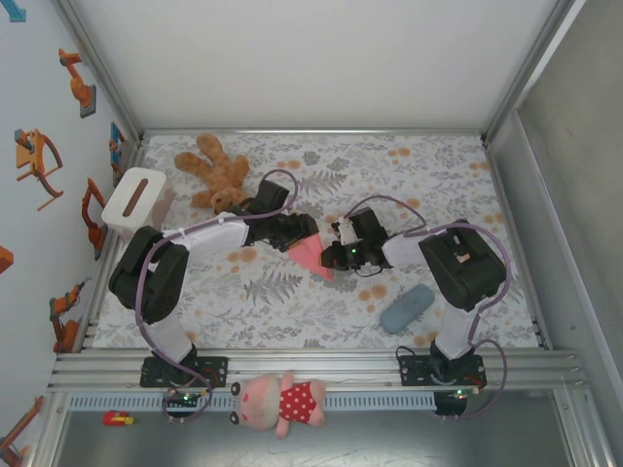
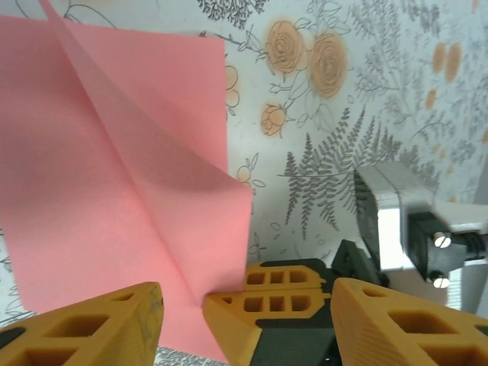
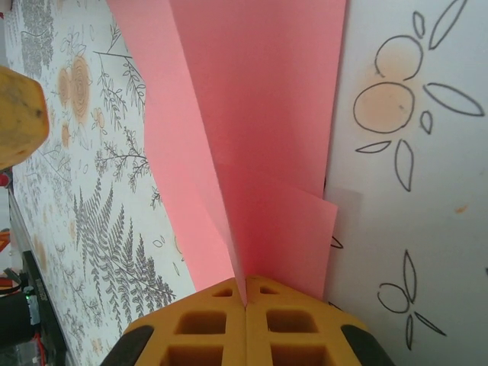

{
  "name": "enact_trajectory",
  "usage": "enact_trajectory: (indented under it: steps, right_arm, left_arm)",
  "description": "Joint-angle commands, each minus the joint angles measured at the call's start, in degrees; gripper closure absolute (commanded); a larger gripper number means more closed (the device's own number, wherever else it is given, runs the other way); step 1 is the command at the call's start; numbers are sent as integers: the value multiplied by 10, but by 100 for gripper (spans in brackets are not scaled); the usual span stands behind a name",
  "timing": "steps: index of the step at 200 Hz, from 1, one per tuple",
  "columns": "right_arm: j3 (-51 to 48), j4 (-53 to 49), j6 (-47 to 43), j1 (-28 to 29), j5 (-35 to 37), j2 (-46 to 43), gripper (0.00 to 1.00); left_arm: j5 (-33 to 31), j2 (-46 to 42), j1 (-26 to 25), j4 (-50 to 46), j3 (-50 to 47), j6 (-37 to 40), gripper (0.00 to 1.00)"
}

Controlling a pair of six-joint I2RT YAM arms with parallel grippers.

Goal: Fold a paper plane with a square sheet of paper (pick it up from the middle)
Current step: Fourth fold the wing at the center of the table.

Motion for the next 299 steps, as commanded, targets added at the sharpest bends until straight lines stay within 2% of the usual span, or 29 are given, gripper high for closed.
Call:
enact_trajectory:
  steps: [1, 39, 100, 202, 263, 299]
  right_arm:
    - [-11, 11, 12, -7, -12, 14, 95]
    - [-15, 29, 25, -13, -29, 16, 95]
    - [-20, 38, 32, -19, -39, 12, 95]
    - [-24, 38, 37, -25, -41, 10, 95]
    - [-34, 19, 35, -32, -38, -32, 84]
    - [-44, 6, 31, -37, -42, -48, 82]
  left_arm:
    - [29, -3, 5, 53, -24, 8, 49]
    - [91, 26, 14, 148, -50, -16, 69]
    - [128, 73, 25, 205, -57, -25, 80]
    - [148, 120, 29, 217, -41, -24, 83]
    - [144, 126, 30, 192, -31, -24, 83]
    - [145, 129, 30, 191, -30, -24, 84]
